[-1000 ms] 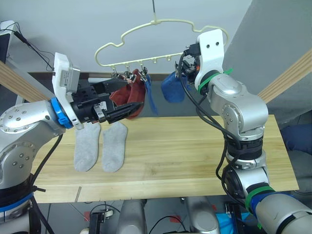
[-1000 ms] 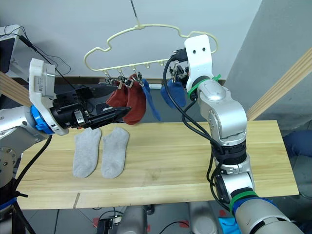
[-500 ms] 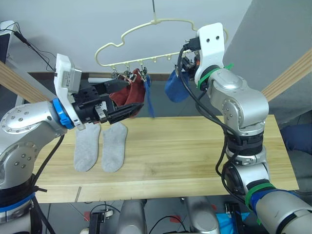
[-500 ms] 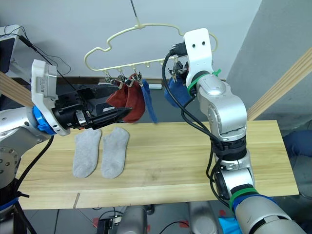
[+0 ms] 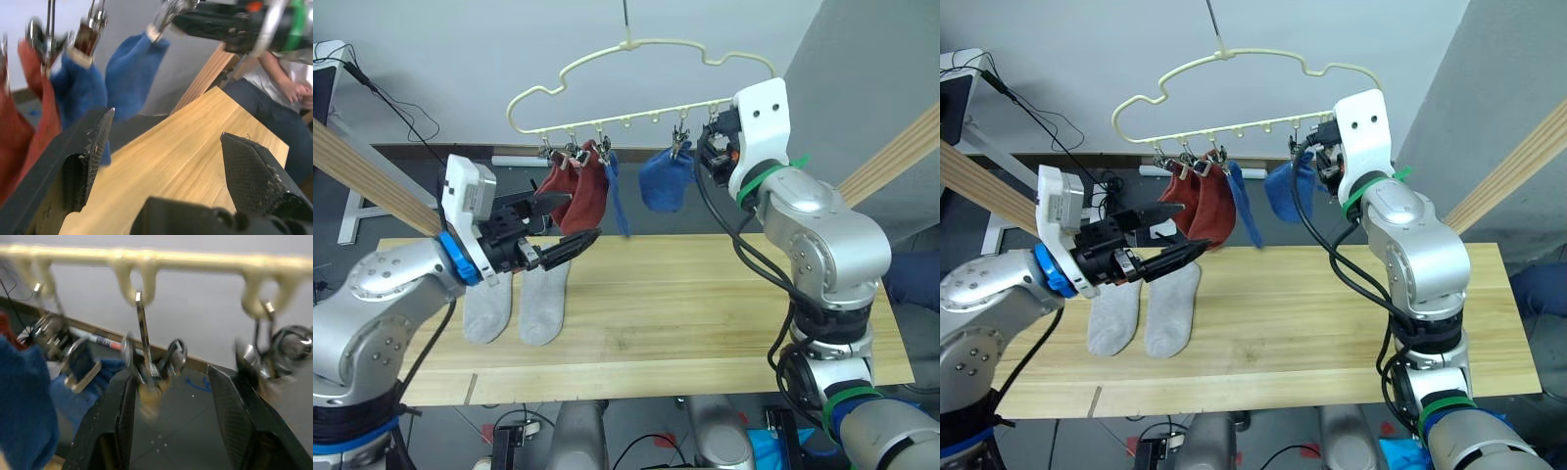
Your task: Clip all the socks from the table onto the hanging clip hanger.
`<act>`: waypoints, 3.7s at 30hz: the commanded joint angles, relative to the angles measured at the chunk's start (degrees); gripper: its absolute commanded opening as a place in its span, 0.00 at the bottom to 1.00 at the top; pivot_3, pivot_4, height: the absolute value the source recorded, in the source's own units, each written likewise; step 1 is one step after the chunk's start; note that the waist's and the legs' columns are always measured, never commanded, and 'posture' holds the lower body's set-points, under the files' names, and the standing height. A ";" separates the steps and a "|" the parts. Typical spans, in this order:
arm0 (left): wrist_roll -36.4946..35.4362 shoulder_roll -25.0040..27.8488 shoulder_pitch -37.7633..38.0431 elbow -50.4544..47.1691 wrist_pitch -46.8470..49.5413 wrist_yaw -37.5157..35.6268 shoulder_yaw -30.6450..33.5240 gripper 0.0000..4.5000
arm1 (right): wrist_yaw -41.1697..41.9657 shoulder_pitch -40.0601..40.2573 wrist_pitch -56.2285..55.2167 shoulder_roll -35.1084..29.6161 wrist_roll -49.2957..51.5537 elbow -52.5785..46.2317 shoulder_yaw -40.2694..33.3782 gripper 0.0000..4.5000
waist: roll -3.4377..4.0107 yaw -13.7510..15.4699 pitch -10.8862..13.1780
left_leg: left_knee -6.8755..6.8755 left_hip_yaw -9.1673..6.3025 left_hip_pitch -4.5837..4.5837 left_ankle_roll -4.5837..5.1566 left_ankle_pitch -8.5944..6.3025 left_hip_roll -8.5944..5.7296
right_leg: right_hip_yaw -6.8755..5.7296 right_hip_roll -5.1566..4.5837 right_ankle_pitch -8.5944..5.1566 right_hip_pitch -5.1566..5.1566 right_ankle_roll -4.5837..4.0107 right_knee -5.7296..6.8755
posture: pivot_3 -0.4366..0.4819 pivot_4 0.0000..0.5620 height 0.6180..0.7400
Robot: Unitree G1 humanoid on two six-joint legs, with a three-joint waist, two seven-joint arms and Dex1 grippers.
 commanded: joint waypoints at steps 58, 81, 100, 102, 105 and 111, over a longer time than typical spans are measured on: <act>32.50 -35.07 44.03 7.44 -49.40 14.03 -7.40 0.89 | 14.10 69.80 -48.83 -8.67 1.27 -10.01 -4.46 0.52 | -0.19 0.37 -6.36 | -0.33 0.35 1.27 0.11 0.09 0.96 | 0.17 0.78 0.00 1.34 -0.63 -1.19 | 0.23 0.49 1.00; 33.39 -34.13 43.70 -4.00 -40.99 18.09 -10.17 0.89 | 14.28 69.77 -48.48 -8.96 1.43 -10.31 -4.66 0.52 | -0.19 0.27 -6.36 | -0.43 0.35 1.23 0.01 0.01 0.97 | 0.12 0.81 -0.08 1.32 -0.70 -1.30 | 0.23 0.49 1.00; 35.37 -33.81 39.86 -10.88 -29.78 23.20 -13.83 0.89 | 14.20 70.33 -48.50 -8.85 1.33 -10.33 -4.64 0.52 | -0.18 0.32 -6.35 | -0.45 0.35 1.24 0.01 0.01 0.96 | 0.12 0.82 -0.08 1.31 -0.71 -1.32 | 0.22 0.50 1.00; 35.27 -33.75 39.90 -10.75 -29.87 23.16 -13.73 0.89 | 14.20 70.35 -48.50 -8.86 1.35 -10.35 -4.66 0.52 | -0.18 0.33 -6.35 | -0.46 0.35 1.23 0.00 0.01 0.96 | 0.12 0.82 -0.09 1.31 -0.71 -1.33 | 0.22 0.50 1.00; 34.23 -33.39 40.77 -9.11 -31.63 21.88 -12.24 0.89 | 14.16 70.41 -48.53 -8.87 1.29 -10.26 -4.71 0.52 | -0.18 0.31 -6.35 | -0.47 0.35 1.23 0.00 0.00 0.96 | 0.12 0.82 -0.09 1.31 -0.71 -1.35 | 0.22 0.50 1.00; 32.63 -32.91 42.21 -7.70 -33.98 19.66 -9.94 0.89 | 14.20 70.63 -48.41 -9.00 1.27 -10.43 -4.74 0.52 | -0.19 0.26 -6.35 | -0.49 0.36 1.23 -0.01 0.00 0.97 | 0.12 0.82 -0.10 1.26 -0.73 -1.36 | 0.21 0.50 1.00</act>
